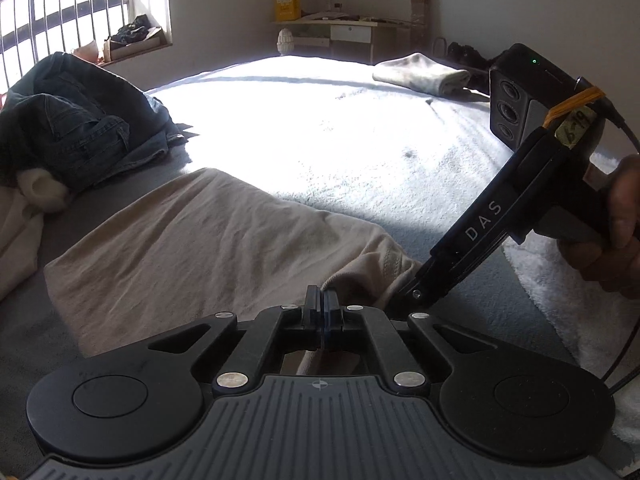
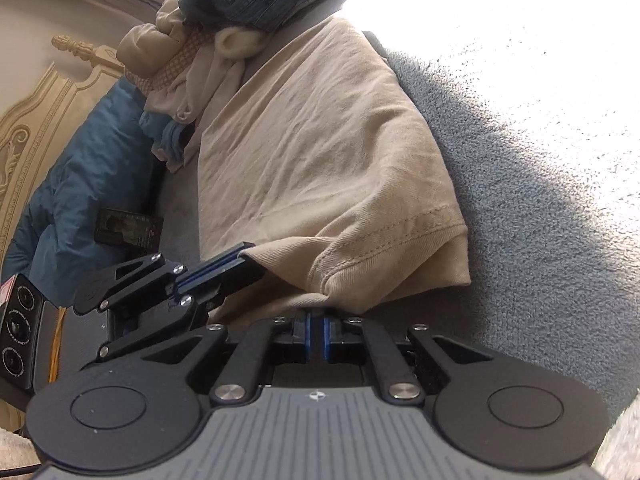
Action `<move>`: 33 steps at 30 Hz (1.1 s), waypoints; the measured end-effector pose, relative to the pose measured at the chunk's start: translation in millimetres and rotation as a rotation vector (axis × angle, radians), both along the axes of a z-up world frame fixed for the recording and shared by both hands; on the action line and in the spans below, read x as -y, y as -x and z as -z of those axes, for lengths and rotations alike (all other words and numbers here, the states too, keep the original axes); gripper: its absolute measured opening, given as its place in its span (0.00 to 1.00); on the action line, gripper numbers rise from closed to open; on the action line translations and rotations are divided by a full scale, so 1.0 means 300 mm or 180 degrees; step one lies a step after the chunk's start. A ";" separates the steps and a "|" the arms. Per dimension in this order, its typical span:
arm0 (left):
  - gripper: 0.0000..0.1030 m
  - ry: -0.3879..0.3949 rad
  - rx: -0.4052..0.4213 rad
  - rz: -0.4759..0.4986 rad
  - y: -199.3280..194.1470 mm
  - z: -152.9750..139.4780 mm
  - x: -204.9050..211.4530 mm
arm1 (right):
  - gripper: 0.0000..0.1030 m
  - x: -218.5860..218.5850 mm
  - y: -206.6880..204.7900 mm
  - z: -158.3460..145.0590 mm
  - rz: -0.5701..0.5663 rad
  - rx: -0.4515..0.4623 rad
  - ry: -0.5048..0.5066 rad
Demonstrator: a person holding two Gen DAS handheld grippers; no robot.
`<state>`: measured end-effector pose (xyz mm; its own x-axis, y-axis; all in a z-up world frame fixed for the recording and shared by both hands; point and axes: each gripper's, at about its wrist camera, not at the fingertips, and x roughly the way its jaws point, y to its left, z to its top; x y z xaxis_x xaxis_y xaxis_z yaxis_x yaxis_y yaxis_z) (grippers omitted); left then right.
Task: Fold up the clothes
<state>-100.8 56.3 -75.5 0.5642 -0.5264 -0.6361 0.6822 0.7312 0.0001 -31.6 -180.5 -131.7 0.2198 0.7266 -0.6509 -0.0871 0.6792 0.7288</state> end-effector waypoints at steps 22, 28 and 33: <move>0.19 -0.0205 0.0024 -0.0456 0.114 0.036 -0.096 | 0.05 0.032 -0.015 0.159 0.0837 -0.0839 -0.0825; 0.20 -0.0349 0.0167 -0.0608 0.129 0.062 -0.082 | 0.09 0.049 -0.009 0.122 0.0740 -0.0814 -0.0772; 0.21 -0.0352 0.0207 -0.0619 0.144 0.051 -0.094 | 0.15 0.054 -0.007 0.100 0.0724 -0.0843 -0.0996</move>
<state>-144.0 84.5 -90.8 0.6899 -0.3328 -0.6429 0.5243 0.8420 0.1268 -29.6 -196.8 -161.8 0.2521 0.8495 -0.4635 0.2553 0.4036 0.8786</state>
